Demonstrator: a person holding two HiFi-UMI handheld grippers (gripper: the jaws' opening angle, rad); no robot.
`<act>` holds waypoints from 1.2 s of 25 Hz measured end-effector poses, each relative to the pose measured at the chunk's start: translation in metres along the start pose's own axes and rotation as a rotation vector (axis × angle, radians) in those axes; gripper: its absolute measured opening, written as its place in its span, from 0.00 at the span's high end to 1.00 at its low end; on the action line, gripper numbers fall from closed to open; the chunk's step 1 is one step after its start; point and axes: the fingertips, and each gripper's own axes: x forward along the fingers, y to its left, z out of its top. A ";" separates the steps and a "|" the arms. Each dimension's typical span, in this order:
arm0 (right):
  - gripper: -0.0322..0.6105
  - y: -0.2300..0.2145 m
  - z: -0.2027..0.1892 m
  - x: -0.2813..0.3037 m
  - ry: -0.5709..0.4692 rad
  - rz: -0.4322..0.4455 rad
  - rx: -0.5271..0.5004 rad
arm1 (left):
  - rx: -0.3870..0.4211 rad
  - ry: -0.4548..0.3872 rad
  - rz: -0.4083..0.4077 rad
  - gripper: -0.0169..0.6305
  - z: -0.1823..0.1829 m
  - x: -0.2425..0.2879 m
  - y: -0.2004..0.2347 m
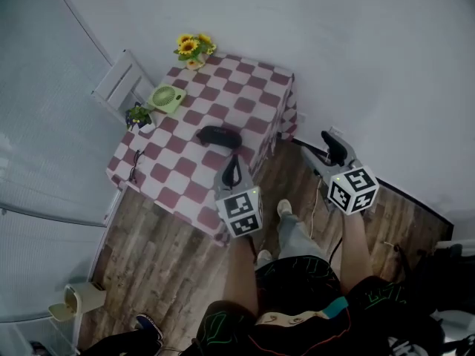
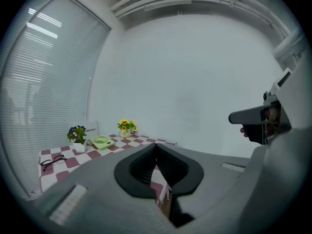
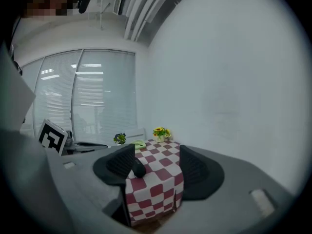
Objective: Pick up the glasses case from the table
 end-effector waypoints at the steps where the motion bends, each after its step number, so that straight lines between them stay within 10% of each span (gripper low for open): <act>1: 0.51 0.001 0.000 0.013 0.011 0.022 -0.004 | -0.005 0.002 0.020 0.96 0.000 0.005 0.008; 30: 0.35 0.090 -0.084 0.284 0.571 0.750 -0.205 | -0.211 0.193 0.575 0.96 -0.062 0.078 0.143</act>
